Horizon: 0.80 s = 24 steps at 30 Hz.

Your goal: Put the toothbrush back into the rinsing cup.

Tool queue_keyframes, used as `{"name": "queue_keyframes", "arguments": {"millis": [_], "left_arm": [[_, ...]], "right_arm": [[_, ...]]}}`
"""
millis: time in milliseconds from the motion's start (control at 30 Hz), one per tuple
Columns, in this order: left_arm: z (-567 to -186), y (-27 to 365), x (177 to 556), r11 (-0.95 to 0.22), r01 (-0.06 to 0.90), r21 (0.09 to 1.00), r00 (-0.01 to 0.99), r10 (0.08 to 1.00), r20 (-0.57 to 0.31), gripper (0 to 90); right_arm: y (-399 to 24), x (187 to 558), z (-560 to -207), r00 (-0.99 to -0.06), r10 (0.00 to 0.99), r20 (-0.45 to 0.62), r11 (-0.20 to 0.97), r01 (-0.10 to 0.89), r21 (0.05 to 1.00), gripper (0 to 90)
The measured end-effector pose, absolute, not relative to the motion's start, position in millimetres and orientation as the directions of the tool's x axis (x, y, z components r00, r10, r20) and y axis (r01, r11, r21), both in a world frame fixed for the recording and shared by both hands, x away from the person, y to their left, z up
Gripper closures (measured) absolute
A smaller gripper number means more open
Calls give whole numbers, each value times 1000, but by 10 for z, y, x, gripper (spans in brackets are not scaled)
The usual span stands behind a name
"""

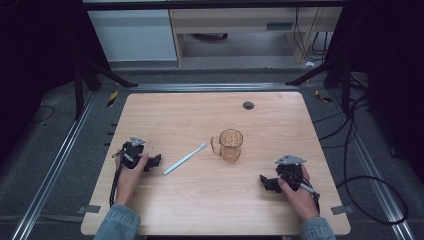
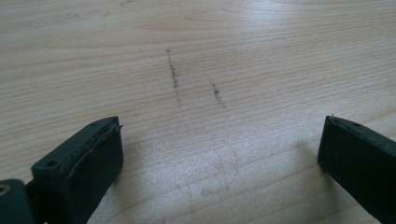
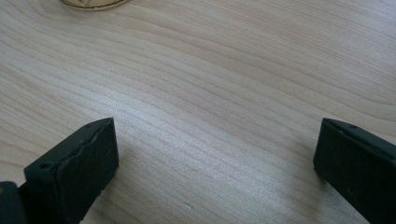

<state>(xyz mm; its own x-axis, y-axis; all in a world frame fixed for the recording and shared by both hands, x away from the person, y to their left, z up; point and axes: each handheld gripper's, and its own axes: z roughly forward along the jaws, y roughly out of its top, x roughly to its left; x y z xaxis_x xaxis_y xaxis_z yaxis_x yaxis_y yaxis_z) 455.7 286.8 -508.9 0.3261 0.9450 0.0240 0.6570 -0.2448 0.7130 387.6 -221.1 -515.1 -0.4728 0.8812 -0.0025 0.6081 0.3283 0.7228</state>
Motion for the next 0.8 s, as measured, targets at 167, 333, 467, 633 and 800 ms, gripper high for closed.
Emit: {"name": "queue_keyframes", "arguments": {"millis": [167,333,467,633,800], "left_arm": [[-5058,2880,4520,-261,642,721,316,947,61,41],[-4979,2889,4445,-278,618,735,319,944,89,41],[-4891,2885,4359,-320,585,745,335,932,138,41],[-4746,2886,4250,-351,557,752,357,919,165,40],[-4523,2846,4153,-370,528,765,390,905,168,41]], "right_arm": [[-2211,3876,-5151,-473,881,-2,328,608,723,4],[-2211,3875,-5151,-473,881,-2,328,608,723,4],[-2211,3875,-5150,-473,881,-2,328,608,723,4],[-2211,3875,-5150,-473,881,-2,328,608,723,4],[-2211,3875,-5150,-473,881,-2,328,608,723,4]]}}
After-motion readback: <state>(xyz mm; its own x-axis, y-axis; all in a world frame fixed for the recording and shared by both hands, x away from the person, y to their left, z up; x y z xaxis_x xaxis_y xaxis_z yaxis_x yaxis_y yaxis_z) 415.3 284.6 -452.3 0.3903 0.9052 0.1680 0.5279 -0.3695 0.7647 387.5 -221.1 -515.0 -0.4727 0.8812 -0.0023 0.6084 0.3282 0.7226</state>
